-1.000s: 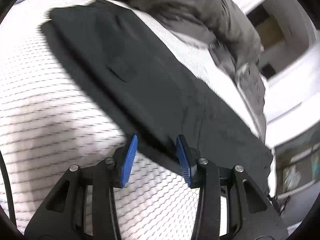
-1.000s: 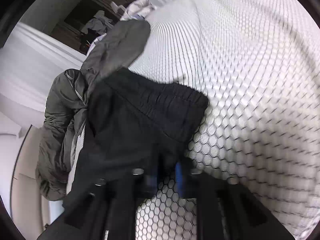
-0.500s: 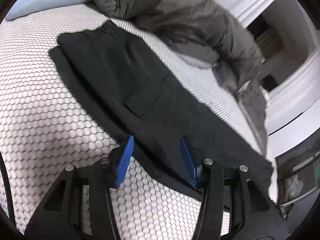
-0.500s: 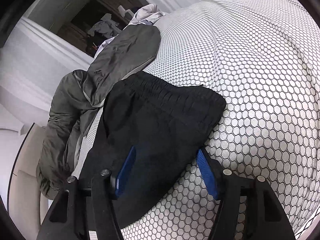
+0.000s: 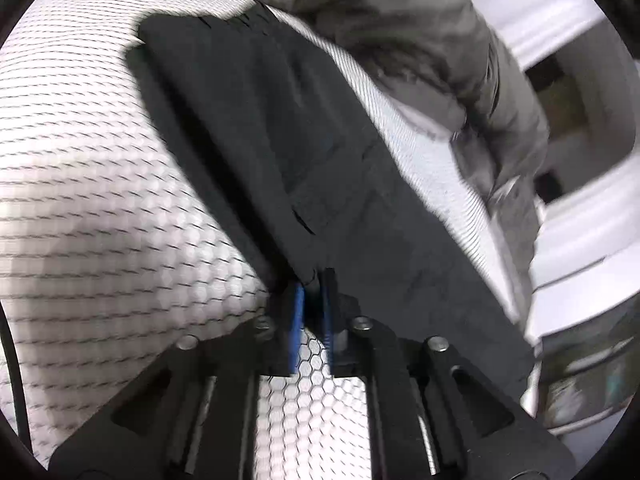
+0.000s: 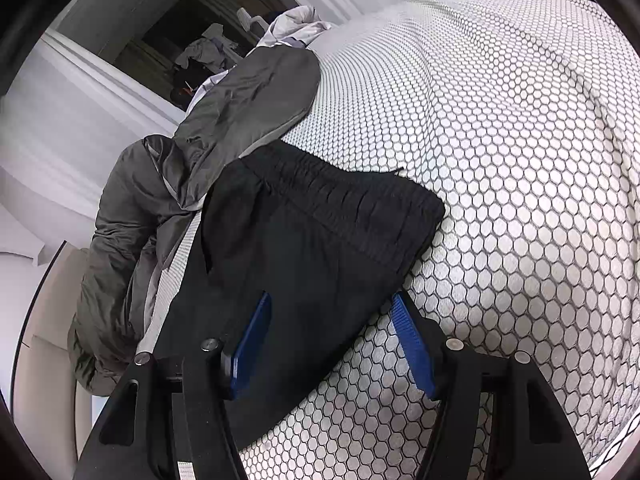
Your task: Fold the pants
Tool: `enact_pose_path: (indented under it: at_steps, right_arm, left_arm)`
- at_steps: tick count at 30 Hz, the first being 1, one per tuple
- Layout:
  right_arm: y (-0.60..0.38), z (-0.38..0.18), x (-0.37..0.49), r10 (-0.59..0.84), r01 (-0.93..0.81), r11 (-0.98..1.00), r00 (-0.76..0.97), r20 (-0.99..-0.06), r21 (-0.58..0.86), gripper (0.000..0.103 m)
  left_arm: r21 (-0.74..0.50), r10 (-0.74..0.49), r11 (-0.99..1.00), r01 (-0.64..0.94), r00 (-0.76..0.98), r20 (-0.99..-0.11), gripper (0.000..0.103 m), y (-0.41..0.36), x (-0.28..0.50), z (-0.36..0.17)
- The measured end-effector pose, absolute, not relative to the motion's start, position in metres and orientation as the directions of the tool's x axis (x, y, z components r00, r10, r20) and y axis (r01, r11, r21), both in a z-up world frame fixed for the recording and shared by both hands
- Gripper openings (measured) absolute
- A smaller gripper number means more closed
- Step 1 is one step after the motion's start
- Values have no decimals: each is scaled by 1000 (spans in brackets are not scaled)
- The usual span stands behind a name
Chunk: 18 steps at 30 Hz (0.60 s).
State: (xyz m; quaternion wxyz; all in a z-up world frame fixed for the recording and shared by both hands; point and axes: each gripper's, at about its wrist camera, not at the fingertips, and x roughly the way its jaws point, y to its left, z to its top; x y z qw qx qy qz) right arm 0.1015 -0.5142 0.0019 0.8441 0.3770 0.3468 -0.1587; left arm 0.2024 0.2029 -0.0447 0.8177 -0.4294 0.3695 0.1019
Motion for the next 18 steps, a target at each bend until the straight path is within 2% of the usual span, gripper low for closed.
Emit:
enact_pose_path:
  at_steps: [1,2,3,4,6,8,9,12,13,14,18]
  right_arm:
    - [-514,2,102,-5,529,663,710,-704,529,64]
    - [-514,3,101,-6,529,662,713,-701,531,64]
    - [-515,4,100,-12,529,663,715,-699,530,64]
    - [-516,5,100,-20,530,665,717,-697,526,64]
    - [-518,5,99,-20,532,660,718,-695,531,64]
    - [-518,3,100,-10,531,656,717,-697,536,64]
    - [-518,2,101,-5,529,658,715,-699,536,64]
    - [-516,-2,106,11,521,665,709,-705,535,64]
    - [-516,-3,107,16,520,665,708,-706,537,64]
    - [-515,-4,109,21,519,664,707,-707,538,64]
    - [-516,-11,117,53,505,655,712,-701,562,65]
  left_arm:
    - [-634,-111,595,-494,731,-673,32,212,194,-36]
    - [-635,-73,586,-503,748,-660,59,222,188,-32]
    - [-623,-27,578,-528,750,-661,67,232,184,-29]
    - [-605,9,564,-562,737,-676,69,242,183,-31]
    - [-613,-5,527,-589,719,-695,69,259,191,-41]
    - [-612,-16,506,-608,703,-711,58,266,208,-52]
    - [-602,-3,512,-613,699,-715,56,269,214,-53]
    - [-594,23,529,-607,709,-704,28,278,226,-51]
    - [-600,24,523,-605,715,-699,15,281,229,-52]
    - [-607,22,515,-605,717,-697,8,279,237,-56]
    - [-641,16,495,-586,744,-668,2,290,234,-63]
